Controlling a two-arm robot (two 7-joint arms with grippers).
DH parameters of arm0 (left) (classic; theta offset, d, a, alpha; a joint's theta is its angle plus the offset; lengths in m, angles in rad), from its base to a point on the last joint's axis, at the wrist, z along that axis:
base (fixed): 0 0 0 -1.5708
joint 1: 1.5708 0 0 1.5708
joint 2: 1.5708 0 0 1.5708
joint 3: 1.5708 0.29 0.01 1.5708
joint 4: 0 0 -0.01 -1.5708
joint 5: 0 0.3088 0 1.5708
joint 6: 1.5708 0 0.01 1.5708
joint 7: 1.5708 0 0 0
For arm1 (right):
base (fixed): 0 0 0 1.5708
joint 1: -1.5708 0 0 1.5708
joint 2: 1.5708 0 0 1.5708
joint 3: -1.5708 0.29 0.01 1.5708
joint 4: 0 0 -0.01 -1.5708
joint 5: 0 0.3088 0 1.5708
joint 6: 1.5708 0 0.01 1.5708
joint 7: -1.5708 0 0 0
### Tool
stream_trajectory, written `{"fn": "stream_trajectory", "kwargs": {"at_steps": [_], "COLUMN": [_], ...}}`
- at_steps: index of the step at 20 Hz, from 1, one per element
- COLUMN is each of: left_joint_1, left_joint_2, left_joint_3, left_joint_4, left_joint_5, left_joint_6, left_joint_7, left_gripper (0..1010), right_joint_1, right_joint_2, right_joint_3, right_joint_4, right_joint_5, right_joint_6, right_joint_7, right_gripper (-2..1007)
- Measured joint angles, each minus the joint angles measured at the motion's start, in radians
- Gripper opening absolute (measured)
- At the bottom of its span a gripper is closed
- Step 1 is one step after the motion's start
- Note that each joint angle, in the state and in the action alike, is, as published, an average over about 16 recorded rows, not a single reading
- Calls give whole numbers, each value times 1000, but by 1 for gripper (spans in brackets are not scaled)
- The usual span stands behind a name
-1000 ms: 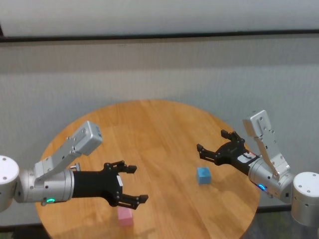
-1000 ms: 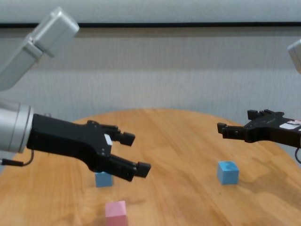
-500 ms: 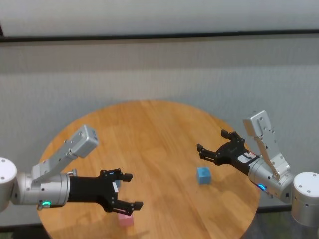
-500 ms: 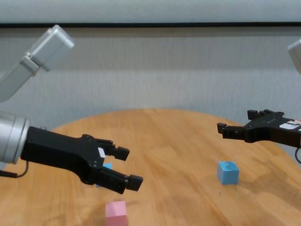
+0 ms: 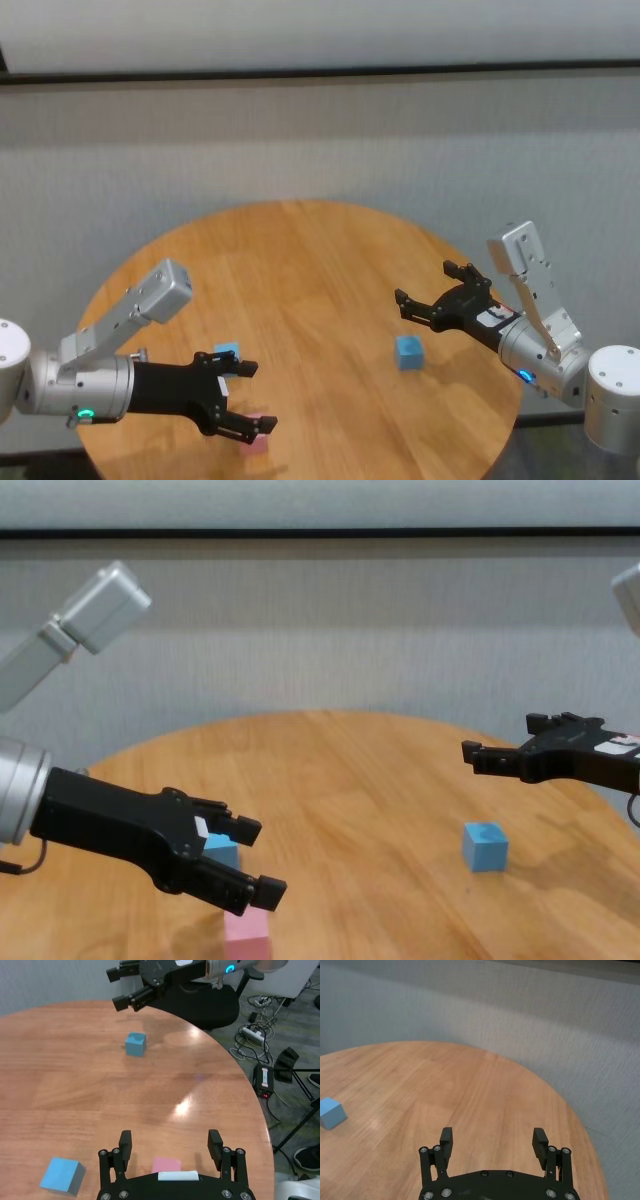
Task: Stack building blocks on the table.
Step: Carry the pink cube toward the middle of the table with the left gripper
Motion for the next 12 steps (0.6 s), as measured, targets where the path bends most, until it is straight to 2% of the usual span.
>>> {"fn": "stream_trajectory", "kwargs": {"at_steps": [12], "left_joint_1": [-32], "left_joint_2": [-10], "left_joint_3": [33], "left_joint_4": [59], "left_joint_5": [-16], "left_joint_6": [12], "left_joint_7": [-7], "left_gripper": [1000], "right_joint_1": [0], "right_joint_2": [0], "right_joint_3": [0], "right_joint_4": [0], "right_joint_5": [0], "right_joint_6": [0], "right_joint_7": [0], "right_gripper": [1001]}}
